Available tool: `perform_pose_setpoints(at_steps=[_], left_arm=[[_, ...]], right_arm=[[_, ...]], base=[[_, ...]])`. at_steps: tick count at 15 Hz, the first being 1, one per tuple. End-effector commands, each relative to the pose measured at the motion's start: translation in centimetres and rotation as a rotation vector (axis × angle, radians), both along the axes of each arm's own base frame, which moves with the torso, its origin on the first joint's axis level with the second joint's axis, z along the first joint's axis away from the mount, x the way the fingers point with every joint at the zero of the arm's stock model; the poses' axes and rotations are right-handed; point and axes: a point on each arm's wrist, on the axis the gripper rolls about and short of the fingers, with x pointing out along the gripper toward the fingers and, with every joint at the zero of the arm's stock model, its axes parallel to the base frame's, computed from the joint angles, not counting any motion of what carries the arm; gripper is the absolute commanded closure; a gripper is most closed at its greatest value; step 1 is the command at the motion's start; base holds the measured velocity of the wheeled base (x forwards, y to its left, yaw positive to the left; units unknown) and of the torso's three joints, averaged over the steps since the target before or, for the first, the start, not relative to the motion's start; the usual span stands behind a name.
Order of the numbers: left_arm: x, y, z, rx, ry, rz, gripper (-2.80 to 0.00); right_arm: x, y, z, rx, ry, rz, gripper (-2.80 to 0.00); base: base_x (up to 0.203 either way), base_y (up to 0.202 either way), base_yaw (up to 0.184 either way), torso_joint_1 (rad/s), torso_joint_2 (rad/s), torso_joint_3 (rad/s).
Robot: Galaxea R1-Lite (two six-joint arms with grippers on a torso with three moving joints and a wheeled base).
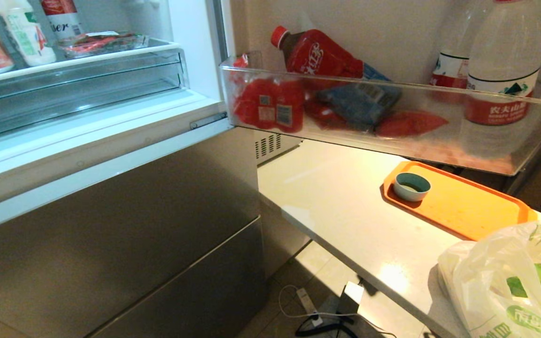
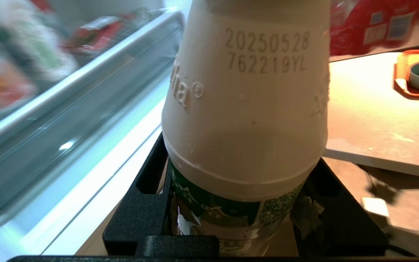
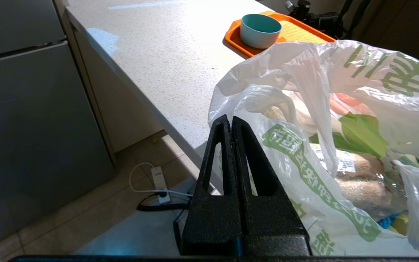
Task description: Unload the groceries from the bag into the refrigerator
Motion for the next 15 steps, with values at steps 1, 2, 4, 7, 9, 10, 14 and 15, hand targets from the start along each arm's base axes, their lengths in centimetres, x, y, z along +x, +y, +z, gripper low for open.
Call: perform_pose_setpoints(at_steps=[1, 2, 4, 7, 9, 10, 14, 15], left_arm=[[4.1, -0.7, 0.1, -0.019, 0.047, -0.053, 0.00], [5.3, -1.5, 0.4, -0.025, 0.042, -0.061, 0.00], [7.9, -2.7, 1.0, -0.041, 0.045, -0.013, 0.00], [10.8, -2.9, 1.8, -0.059, 0.044, 0.108, 0.00], [12.4, -2.9, 2.2, -0.062, 0.041, 0.138, 0.00], [13.1, -3.0, 2.5, -0.065, 0.037, 0.153, 0.00], [16.2, -2.9, 3.6, -0.101, 0.017, 0.235, 0.00], [17.2, -3.0, 3.8, -0.123, 0.016, 0.242, 0.00]], right_arm=[[0.0, 0.0, 0.0, -0.001, 0.000, 0.001, 0.00], [0.0, 0.0, 0.0, -0.001, -0.001, 0.001, 0.00], [0.0, 0.0, 0.0, -0.001, 0.000, 0.001, 0.00], [0.0, 0.0, 0.0, -0.001, 0.000, 0.000, 0.00], [0.0, 0.0, 0.0, -0.001, 0.000, 0.000, 0.00], [0.0, 0.0, 0.0, -0.001, 0.000, 0.000, 0.00], [0.0, 0.0, 0.0, -0.001, 0.000, 0.001, 0.00], [0.0, 0.0, 0.0, -0.001, 0.000, 0.000, 0.00]], base=[[0.000, 0.000, 0.000, 0.000, 0.00, 0.000], [0.000, 0.000, 0.000, 0.000, 0.00, 0.000], [0.000, 0.000, 0.000, 0.000, 0.00, 0.000], [0.000, 0.000, 0.000, 0.000, 0.00, 0.000], [0.000, 0.000, 0.000, 0.000, 0.00, 0.000], [0.000, 0.000, 0.000, 0.000, 0.00, 0.000], [0.000, 0.000, 0.000, 0.000, 0.00, 0.000], [0.000, 0.000, 0.000, 0.000, 0.00, 0.000]])
